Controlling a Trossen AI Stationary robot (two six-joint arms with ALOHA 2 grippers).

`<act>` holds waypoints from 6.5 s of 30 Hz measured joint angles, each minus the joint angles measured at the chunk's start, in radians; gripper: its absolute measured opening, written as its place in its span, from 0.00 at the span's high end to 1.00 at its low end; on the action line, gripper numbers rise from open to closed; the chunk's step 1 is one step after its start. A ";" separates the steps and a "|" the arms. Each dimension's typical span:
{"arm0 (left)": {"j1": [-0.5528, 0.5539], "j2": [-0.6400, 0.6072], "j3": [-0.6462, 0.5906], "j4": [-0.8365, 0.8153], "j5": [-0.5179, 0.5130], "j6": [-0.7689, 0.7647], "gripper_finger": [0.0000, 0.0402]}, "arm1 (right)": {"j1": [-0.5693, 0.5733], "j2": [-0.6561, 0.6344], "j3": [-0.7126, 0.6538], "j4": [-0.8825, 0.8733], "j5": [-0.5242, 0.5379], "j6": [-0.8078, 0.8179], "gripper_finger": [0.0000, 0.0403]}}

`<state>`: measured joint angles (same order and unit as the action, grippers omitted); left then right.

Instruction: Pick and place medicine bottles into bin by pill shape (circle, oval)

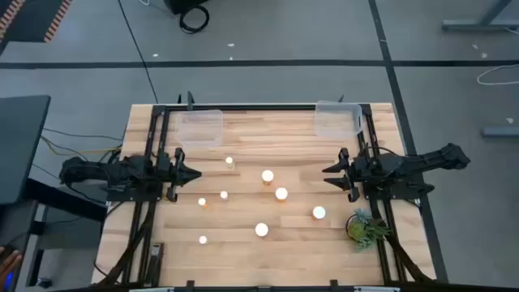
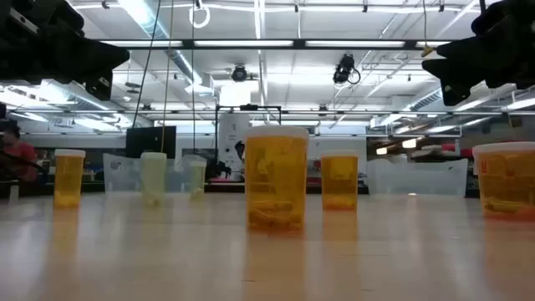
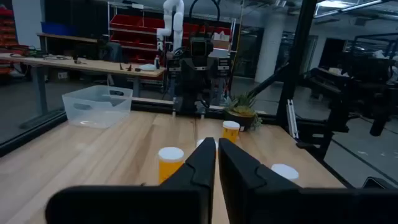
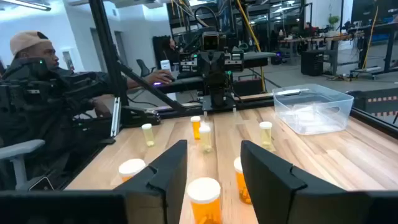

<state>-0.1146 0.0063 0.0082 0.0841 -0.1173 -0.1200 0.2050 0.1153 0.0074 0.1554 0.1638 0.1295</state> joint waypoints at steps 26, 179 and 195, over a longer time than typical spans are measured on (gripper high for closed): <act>0.000 0.000 0.000 0.000 0.000 0.000 0.91 | 0.000 0.000 0.000 0.000 0.000 0.000 0.61; 0.346 1.601 0.853 -0.489 0.068 -0.370 0.44 | 0.000 0.002 0.047 -0.062 -0.008 -0.045 0.61; 0.346 1.601 0.878 -0.503 0.032 -0.355 0.59 | 0.000 0.002 0.047 -0.079 -0.008 -0.045 0.61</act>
<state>0.2317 1.6073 0.8860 -0.4192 -0.0853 -0.4747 0.2051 0.1173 0.0540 0.0760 0.1562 0.0845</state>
